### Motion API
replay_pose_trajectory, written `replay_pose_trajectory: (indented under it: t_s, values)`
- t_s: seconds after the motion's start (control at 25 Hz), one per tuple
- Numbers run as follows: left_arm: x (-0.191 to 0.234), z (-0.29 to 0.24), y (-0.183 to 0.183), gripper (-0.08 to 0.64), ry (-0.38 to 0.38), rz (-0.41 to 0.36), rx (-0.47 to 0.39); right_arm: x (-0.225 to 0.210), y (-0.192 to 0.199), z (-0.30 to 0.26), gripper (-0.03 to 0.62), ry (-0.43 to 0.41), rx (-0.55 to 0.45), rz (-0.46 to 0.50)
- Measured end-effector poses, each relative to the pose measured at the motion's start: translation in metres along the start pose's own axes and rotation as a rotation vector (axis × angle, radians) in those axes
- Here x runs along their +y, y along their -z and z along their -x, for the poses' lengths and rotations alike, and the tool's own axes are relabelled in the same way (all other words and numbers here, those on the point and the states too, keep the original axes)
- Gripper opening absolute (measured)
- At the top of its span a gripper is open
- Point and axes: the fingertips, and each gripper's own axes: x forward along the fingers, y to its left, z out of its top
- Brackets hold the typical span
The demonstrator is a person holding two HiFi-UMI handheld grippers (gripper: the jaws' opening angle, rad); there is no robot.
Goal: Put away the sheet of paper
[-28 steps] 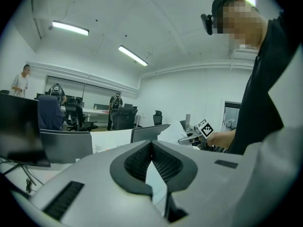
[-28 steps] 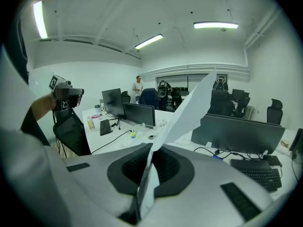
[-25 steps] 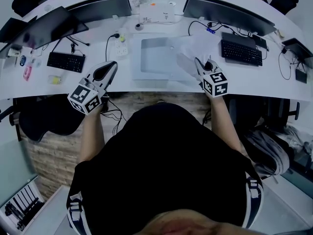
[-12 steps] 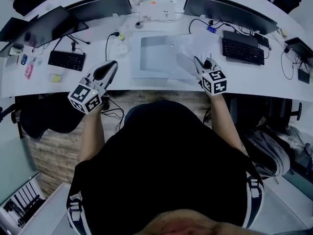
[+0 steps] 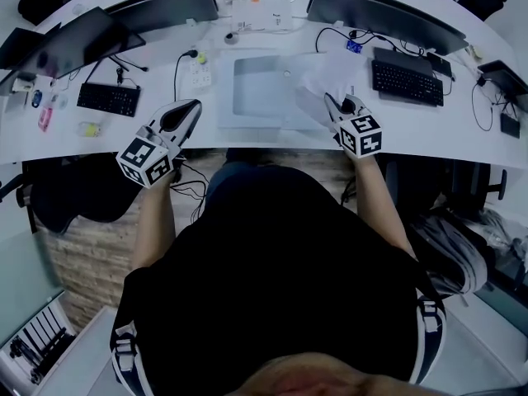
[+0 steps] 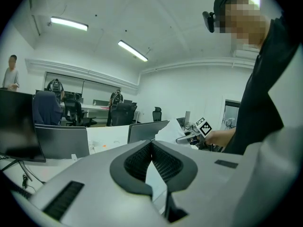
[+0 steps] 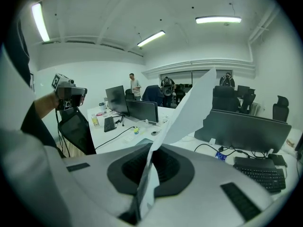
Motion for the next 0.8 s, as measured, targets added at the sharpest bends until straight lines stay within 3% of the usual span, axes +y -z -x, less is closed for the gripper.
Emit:
replay_pose_trajectory:
  t_s: [0.8]
  values:
    - [0.056, -0.029, -0.018, 0.021, 0.038, -0.007, -0.025, -0.012, -0.016, -0.030, 0.015, 0.044, 0.022, -0.022]
